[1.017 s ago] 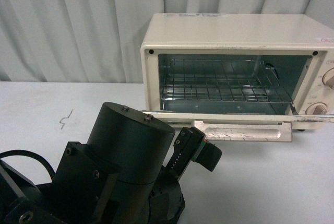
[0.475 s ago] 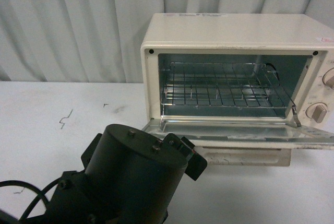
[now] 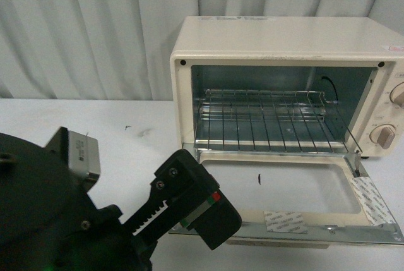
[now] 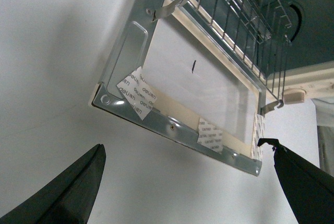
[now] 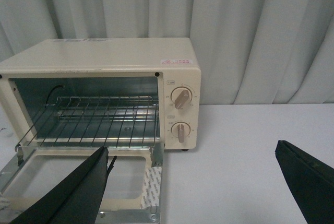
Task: Open oven
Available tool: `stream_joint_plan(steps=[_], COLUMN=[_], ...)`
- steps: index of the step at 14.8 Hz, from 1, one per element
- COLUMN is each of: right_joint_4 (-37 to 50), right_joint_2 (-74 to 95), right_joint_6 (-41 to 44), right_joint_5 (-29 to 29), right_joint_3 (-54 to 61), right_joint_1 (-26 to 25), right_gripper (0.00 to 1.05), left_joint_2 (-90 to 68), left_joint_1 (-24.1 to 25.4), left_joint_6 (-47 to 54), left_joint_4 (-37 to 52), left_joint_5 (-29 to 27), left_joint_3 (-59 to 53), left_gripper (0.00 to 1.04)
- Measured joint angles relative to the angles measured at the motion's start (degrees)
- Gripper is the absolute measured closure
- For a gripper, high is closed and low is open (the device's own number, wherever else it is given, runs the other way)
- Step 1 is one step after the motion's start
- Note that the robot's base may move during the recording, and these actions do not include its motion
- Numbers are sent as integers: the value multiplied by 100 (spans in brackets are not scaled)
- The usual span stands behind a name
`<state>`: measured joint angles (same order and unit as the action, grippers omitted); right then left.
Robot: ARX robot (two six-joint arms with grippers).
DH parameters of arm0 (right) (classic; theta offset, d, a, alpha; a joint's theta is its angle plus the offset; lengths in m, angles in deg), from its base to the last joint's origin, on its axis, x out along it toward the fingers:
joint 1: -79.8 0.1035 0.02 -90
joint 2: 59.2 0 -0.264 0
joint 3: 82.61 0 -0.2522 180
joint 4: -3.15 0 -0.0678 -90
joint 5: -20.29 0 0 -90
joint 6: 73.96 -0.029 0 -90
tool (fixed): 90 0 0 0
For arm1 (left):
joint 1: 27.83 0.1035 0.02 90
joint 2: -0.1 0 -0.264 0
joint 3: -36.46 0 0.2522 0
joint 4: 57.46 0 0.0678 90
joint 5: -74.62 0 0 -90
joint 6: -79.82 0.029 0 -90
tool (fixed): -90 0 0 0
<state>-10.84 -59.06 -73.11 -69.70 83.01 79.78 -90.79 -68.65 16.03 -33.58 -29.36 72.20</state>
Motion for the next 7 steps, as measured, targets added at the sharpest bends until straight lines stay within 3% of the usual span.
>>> stream_joint_plan(steps=[2,3,4,6,7], right_joint_4=[0,2,-2,2,2], right_joint_2=[0,2,0,2,2], right_joint_6=[0,0,0,0,0], right_joint_5=[0,-13,2,-4,-2], right_joint_3=[0,0,0,0,0], right_joint_1=[0,0,-2,0,0], right_gripper=[6,6,6,6,6], left_joint_2=[1128,1429,2138,3591,4225], left_joint_1=[131,205,671,1502,1882], left_joint_6=[426,1681,3248,5486,5960], left_joint_4=[-682,1132,1961,1246,776], left_joint_5=[-173,-1292,-1775,-1211,-828], left_joint_3=[-214,-723,-1405,-1947,-2022], left_gripper=[7,20,34,63,79])
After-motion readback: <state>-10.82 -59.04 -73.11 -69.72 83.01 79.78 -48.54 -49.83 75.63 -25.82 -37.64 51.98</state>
